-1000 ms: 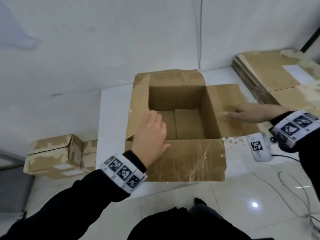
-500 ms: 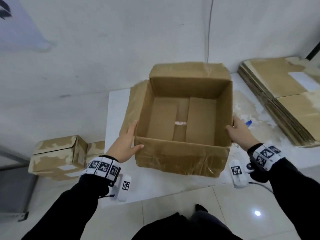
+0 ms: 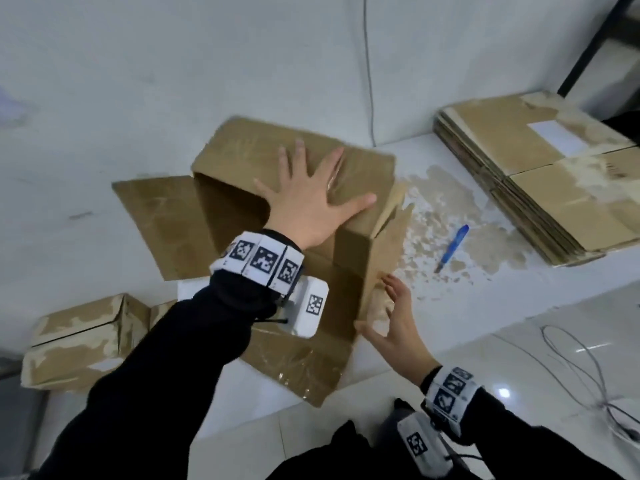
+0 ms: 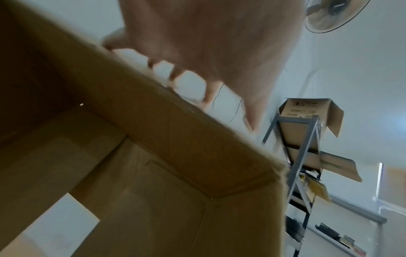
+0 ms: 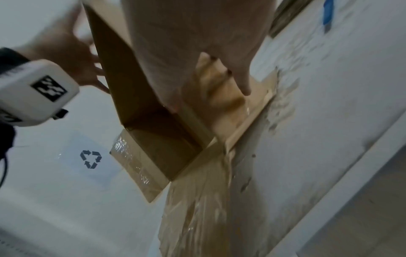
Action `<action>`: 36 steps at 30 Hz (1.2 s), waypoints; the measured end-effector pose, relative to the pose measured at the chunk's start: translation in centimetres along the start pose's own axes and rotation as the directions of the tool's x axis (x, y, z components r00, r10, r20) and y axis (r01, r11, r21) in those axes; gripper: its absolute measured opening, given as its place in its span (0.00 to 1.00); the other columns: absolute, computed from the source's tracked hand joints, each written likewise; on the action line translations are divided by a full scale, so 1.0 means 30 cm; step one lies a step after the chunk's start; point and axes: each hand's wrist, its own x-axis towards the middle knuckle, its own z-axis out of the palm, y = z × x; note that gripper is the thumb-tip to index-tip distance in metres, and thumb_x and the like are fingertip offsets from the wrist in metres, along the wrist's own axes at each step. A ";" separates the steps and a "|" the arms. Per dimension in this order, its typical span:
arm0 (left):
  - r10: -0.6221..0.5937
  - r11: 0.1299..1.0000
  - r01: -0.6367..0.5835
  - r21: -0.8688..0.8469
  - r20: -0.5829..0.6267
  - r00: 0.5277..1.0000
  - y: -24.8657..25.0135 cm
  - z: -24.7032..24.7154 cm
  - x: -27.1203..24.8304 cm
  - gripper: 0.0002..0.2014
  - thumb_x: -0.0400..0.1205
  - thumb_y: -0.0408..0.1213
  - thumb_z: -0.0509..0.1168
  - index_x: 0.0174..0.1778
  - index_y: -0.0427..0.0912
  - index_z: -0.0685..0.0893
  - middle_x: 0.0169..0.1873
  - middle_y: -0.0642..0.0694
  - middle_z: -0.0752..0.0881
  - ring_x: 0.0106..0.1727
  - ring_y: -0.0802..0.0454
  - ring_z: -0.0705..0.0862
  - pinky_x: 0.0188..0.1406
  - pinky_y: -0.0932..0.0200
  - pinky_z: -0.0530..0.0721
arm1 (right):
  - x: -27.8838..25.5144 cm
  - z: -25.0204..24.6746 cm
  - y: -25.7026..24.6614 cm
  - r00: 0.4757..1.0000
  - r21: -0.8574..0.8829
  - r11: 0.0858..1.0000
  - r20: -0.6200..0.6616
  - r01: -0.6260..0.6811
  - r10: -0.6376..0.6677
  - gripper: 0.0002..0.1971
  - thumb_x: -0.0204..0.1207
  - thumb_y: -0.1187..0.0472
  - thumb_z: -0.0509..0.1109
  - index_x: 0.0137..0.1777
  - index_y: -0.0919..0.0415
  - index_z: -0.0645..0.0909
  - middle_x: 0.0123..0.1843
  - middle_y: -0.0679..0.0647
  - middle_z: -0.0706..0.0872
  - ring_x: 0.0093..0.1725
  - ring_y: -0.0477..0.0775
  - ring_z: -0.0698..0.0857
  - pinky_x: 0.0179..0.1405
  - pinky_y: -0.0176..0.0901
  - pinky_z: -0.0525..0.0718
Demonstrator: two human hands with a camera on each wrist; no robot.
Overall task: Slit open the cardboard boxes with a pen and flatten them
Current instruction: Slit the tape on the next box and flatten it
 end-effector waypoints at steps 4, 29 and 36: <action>-0.032 0.993 -0.003 0.121 0.285 0.958 -0.032 0.006 0.031 0.45 0.66 0.79 0.55 0.80 0.70 0.54 0.85 0.48 0.45 0.84 0.40 0.36 0.70 0.20 0.33 | 0.026 -0.155 -0.031 0.989 0.101 0.987 -0.064 -0.127 0.134 0.17 0.80 0.42 0.61 0.60 0.53 0.75 0.58 0.52 0.83 0.58 0.45 0.83 0.63 0.51 0.81; 0.338 0.537 -0.204 0.818 0.013 0.941 0.062 -0.097 -0.132 0.32 0.73 0.41 0.72 0.71 0.34 0.71 0.78 0.33 0.67 0.81 0.39 0.62 0.79 0.30 0.50 | 0.739 -0.280 -0.288 0.697 0.119 0.992 0.709 0.033 -0.108 0.52 0.64 0.39 0.75 0.83 0.46 0.48 0.82 0.48 0.59 0.79 0.41 0.59 0.77 0.47 0.61; -0.077 0.864 0.074 0.499 -0.015 0.997 0.222 -0.077 -0.196 0.35 0.75 0.73 0.40 0.47 0.44 0.74 0.46 0.47 0.82 0.51 0.48 0.81 0.65 0.50 0.74 | 0.807 -0.329 -0.171 0.601 0.079 0.962 0.767 0.261 -0.226 0.27 0.73 0.33 0.61 0.68 0.44 0.72 0.63 0.42 0.80 0.66 0.43 0.78 0.70 0.55 0.75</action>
